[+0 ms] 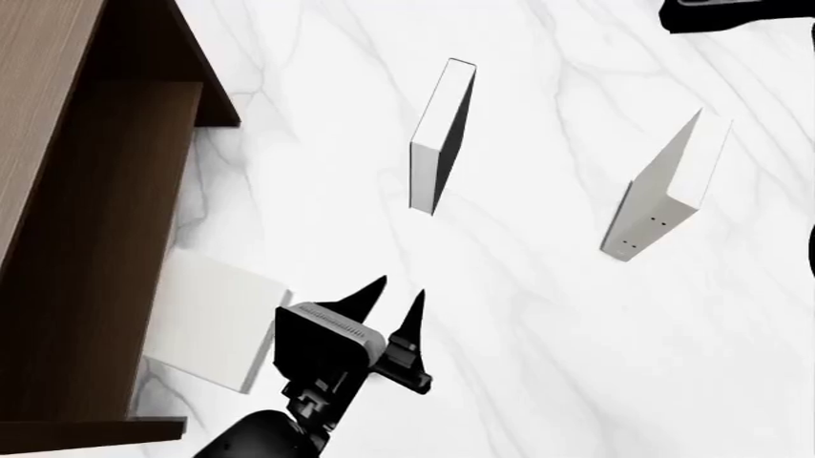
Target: Pick up the book on the right and place it under the cabinet shelf.
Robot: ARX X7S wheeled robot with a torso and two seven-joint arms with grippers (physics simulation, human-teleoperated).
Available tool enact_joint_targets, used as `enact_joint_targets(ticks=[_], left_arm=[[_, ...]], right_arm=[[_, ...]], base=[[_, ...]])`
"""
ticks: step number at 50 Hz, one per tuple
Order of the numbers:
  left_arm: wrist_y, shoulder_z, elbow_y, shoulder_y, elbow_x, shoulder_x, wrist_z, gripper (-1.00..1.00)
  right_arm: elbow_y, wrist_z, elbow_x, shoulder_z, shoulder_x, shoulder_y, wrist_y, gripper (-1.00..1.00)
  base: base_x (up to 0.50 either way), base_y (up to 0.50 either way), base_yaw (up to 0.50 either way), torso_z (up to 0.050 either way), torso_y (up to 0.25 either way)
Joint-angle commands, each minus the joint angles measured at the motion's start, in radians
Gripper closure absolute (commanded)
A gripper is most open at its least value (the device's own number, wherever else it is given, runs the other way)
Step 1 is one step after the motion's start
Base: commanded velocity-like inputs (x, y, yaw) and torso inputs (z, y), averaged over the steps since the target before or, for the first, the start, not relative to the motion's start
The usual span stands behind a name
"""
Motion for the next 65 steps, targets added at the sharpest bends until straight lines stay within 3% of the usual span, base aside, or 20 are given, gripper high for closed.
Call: enact_joint_targets(ticks=[1, 38, 65], left_arm=[[-0.045, -0.038, -0.082, 0.04, -0.182, -0.046, -0.122, -1.0], [-0.001, -0.103, -0.144, 0.054, -0.185, -0.054, -0.185, -1.0], [-0.017, -0.129, -0.106, 0.052, -0.18, -0.116, -0.235, -1.0]], right_arm=[[-0.005, 0.002, 0.002, 0.004, 0.011, -0.009, -0.006, -1.0], [-0.018, 0.009, 0.013, 0.014, 0.01, 0.004, 0.016, -1.0], [-0.024, 0.009, 0.029, 0.022, 0.003, 0.022, 0.035, -1.0]], base=[[0.0, 0.0, 0.0, 0.0, -0.01], [0.0, 0.0, 0.0, -0.001, -0.005], [0.0, 0.0, 0.01, -0.001, -0.005]])
